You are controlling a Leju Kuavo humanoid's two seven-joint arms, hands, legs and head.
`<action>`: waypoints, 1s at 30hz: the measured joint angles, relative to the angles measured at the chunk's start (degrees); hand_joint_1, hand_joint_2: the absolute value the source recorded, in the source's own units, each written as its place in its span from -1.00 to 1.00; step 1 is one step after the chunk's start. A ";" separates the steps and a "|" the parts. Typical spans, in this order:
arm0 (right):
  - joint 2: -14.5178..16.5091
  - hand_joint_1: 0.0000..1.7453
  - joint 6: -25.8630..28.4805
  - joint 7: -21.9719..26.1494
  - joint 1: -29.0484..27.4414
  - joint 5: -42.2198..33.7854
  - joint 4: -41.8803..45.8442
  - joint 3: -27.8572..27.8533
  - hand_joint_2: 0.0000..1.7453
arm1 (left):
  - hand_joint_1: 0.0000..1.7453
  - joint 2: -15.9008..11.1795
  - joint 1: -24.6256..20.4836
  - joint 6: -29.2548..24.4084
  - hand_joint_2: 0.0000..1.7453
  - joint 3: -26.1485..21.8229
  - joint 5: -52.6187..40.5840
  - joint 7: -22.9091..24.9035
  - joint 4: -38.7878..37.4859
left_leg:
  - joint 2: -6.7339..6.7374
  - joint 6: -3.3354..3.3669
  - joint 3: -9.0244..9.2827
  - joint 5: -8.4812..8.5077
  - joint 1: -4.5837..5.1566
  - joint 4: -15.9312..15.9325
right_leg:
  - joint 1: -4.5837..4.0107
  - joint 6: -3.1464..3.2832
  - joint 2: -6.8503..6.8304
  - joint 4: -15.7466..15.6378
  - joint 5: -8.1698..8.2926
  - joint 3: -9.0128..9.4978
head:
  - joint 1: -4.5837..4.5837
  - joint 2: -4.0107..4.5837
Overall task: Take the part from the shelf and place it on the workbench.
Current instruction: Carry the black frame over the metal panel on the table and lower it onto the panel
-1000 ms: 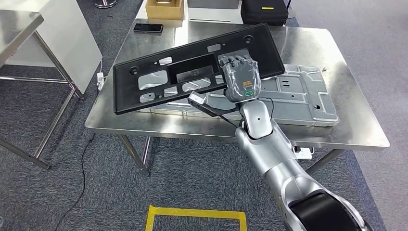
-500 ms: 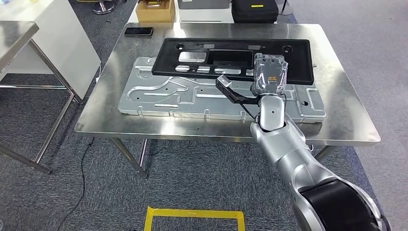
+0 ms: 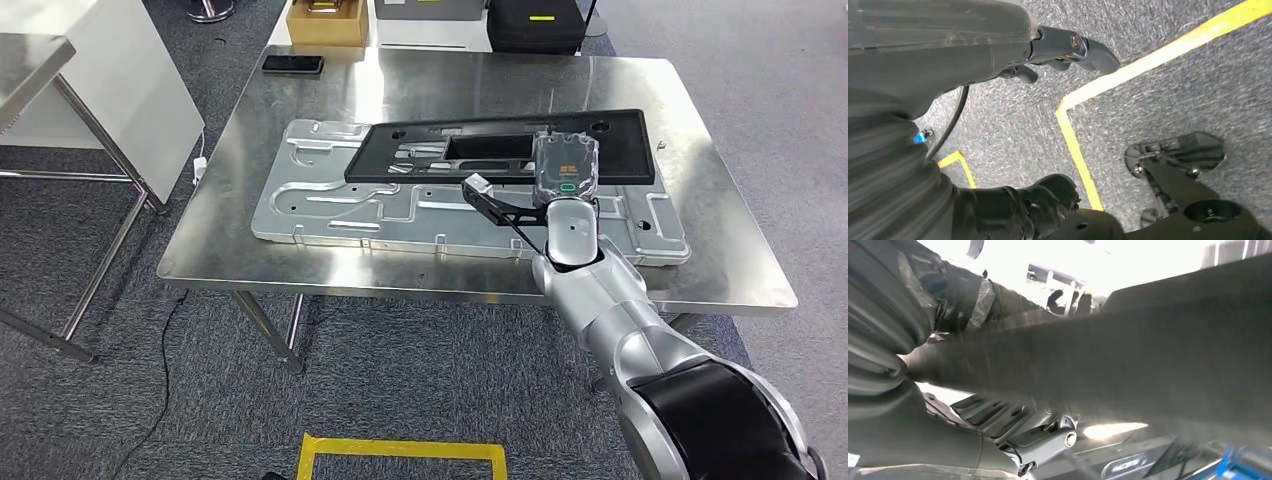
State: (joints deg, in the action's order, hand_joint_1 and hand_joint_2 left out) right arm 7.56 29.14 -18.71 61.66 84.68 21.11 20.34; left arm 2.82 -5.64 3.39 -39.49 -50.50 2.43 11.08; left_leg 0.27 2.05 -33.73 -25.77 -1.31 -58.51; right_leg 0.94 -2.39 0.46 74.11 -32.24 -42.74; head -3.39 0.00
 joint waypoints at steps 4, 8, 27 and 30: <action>-0.02 1.00 -2.15 1.11 -0.26 -0.14 -0.82 -0.15 1.00 | -1.00 0.02 0.03 0.00 1.00 -0.05 -0.25 -0.15 0.00 | -0.07 -0.54 0.56 -0.57 -0.44 -0.12 | 0.62 -0.55 -0.19 -5.14 4.91 1.05 | 0.01 0.00; -0.02 1.00 -2.78 1.44 -0.22 -0.16 -0.86 -0.23 1.00 | -1.00 0.02 0.09 0.02 1.00 -0.05 -0.27 -0.19 0.00 | -0.08 -0.81 0.87 -0.84 -0.56 -0.14 | 0.73 -0.59 -0.26 -9.02 7.33 2.73 | 0.00 0.00; 3.04 -1.00 -25.67 7.85 0.36 -8.86 -3.49 -6.20 -1.00 | -1.00 -0.34 0.36 0.16 1.00 -0.78 -0.74 -3.62 0.06 | -0.07 -0.33 -1.46 0.89 1.16 -0.15 | -1.79 3.50 0.19 -14.62 7.55 6.41 | 0.10 0.00; 3.17 -1.00 -26.90 7.98 0.61 -9.07 -3.57 -6.57 -1.00 | -1.00 -0.33 0.46 -0.10 0.00 -0.86 -0.77 -4.16 0.08 | 0.20 0.17 -0.90 1.75 0.53 0.99 | -1.62 2.41 0.14 -10.70 4.73 4.75 | 0.04 0.00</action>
State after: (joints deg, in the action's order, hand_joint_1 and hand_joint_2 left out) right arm 10.73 2.23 -10.73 62.28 75.61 17.53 13.77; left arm 2.49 -5.17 3.28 -40.35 -51.27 -1.73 11.16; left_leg 0.47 2.22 -34.63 -24.02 -0.78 -57.52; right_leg -0.68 0.02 0.60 63.41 -27.51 -38.00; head -3.36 0.00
